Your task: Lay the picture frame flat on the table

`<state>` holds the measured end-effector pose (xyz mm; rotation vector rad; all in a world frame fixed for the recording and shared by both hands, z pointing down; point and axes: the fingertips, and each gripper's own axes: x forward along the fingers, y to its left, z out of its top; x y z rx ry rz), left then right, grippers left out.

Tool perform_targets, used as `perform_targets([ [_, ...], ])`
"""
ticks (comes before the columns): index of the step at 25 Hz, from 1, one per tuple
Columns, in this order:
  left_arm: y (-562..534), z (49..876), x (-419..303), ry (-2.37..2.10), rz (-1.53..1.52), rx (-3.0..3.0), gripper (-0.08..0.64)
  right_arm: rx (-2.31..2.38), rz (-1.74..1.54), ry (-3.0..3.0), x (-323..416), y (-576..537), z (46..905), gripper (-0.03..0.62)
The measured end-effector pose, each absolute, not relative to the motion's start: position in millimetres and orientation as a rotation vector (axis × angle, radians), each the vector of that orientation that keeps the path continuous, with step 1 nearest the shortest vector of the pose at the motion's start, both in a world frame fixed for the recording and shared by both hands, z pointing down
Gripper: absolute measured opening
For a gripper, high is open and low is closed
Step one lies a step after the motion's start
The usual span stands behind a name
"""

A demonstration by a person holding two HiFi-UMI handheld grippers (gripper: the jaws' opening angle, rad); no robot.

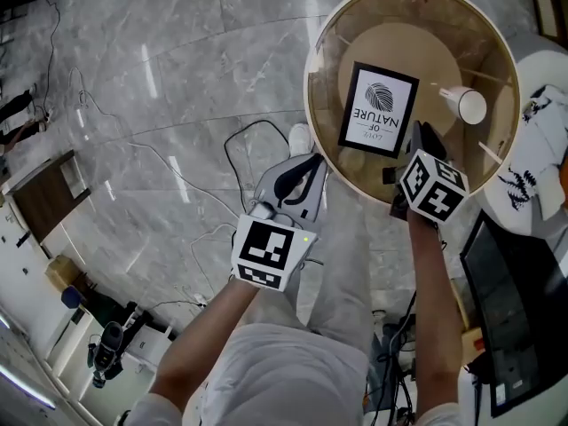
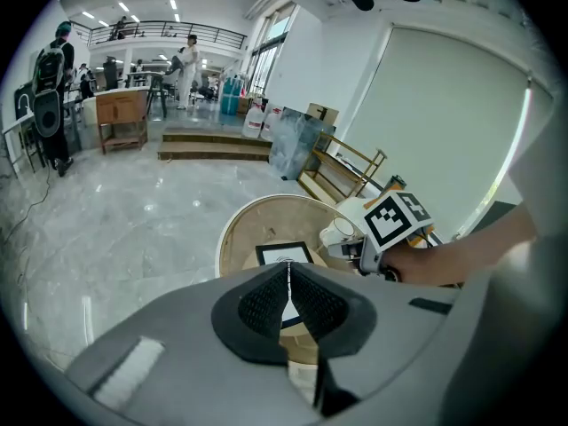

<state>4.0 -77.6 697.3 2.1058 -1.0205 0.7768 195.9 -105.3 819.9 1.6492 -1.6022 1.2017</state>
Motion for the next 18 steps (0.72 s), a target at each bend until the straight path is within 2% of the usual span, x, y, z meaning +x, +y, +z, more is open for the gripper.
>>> perform_targets([
  [5, -75, 667, 7, -1.009, 0.766, 2.134, 0.01, 1.661, 1.174, -1.628, 197, -96, 776, 0.03],
  [18, -63, 569, 10, -0.964, 0.738, 2.215, 0.01, 1.657, 1.126, -1.724, 192, -61, 651, 0.025],
])
